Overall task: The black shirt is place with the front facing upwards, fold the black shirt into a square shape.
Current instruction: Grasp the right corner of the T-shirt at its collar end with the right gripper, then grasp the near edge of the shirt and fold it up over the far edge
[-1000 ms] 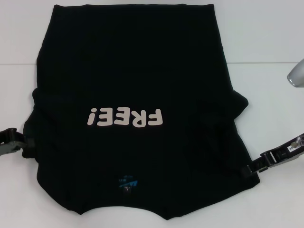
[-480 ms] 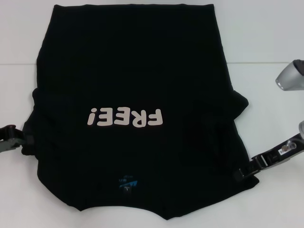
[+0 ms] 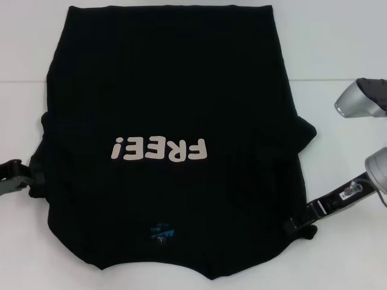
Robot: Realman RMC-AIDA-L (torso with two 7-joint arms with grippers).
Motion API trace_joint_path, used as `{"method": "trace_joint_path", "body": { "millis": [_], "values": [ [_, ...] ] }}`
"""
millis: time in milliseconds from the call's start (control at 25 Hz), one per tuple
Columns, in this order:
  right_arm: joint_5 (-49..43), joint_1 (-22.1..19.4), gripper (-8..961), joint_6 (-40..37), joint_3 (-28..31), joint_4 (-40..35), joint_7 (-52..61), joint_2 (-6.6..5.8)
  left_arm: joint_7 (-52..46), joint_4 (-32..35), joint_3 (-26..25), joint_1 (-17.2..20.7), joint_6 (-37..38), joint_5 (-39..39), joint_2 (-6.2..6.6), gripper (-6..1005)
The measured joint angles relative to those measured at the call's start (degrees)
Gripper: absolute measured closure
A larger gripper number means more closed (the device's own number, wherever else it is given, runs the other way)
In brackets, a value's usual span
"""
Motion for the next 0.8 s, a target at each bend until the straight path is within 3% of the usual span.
{"method": "trace_joint_path", "body": {
  "millis": [200, 440, 800],
  "values": [
    [-0.17, 0.09, 326, -0.26, 0.0, -0.11, 0.03, 0.18, 0.0, 0.0, -0.06, 0.0, 0.0, -0.14, 0.0, 972],
    [-0.05, -0.61, 326, -1.62, 0.71, -0.86, 1.03, -1.11, 0.0, 0.01, -0.06, 0.0, 0.0, -0.17, -0.01, 972],
    [-1.93, -0.91, 325, -2.43, 0.3, -0.86, 2.26, -1.57, 0.0, 0.01, -0.05, 0.08, 0.01, -0.63, -0.01, 972]
  ]
}}
